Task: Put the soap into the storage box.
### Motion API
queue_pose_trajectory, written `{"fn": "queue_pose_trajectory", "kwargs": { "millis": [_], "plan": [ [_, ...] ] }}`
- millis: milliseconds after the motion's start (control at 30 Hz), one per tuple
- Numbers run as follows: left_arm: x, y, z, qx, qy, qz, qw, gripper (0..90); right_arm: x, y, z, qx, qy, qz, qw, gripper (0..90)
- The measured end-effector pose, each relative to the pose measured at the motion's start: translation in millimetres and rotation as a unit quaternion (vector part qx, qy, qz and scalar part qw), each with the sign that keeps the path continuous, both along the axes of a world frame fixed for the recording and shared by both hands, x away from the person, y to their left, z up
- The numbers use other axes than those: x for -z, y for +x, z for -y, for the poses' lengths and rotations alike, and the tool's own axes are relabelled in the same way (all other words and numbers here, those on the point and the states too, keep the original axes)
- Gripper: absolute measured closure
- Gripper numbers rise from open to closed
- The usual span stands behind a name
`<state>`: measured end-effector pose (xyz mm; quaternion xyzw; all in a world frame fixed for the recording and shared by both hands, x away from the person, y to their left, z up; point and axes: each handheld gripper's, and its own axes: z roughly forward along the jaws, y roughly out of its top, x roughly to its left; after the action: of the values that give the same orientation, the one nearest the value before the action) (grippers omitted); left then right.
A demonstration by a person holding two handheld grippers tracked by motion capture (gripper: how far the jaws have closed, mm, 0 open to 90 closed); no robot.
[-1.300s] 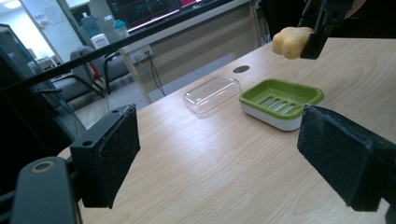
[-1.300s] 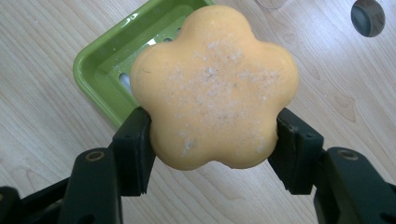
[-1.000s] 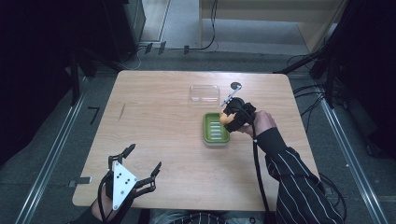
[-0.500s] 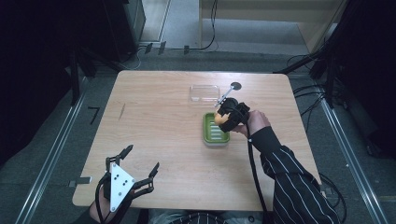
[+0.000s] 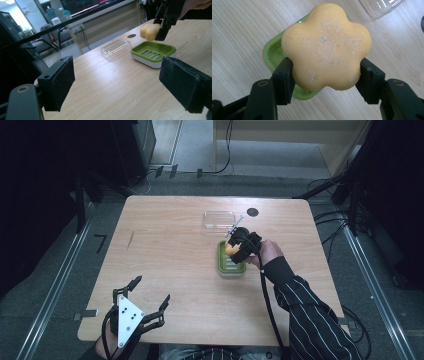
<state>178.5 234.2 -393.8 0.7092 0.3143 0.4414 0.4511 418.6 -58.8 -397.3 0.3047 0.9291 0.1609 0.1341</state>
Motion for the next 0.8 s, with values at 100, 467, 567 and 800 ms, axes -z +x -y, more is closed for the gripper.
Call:
{"fn": "queue_pose_trajectory", "kwargs": {
  "millis": [100,467,567,800],
  "plan": [
    [0.0,-0.2,-0.1,0.001,0.001,0.000,1.0000,13.5,4.4,2.6,-1.8,-0.001,-0.002,-0.004,1.0000,39.8],
    [0.1,0.1,0.2,0.002,0.001,-0.001,1.0000,13.5,19.2,9.0,-6.3,0.001,-0.010,-0.015,0.9998,39.8],
    [0.0,0.3,0.0,0.001,0.000,-0.001,1.0000,13.5,24.0,11.3,-9.8,-0.002,-0.015,-0.020,0.9997,39.8],
    [0.1,0.4,-0.6,0.001,0.000,-0.002,1.0000,13.5,33.3,15.7,-14.1,0.000,-0.015,-0.027,0.9995,39.8]
  ]
}}
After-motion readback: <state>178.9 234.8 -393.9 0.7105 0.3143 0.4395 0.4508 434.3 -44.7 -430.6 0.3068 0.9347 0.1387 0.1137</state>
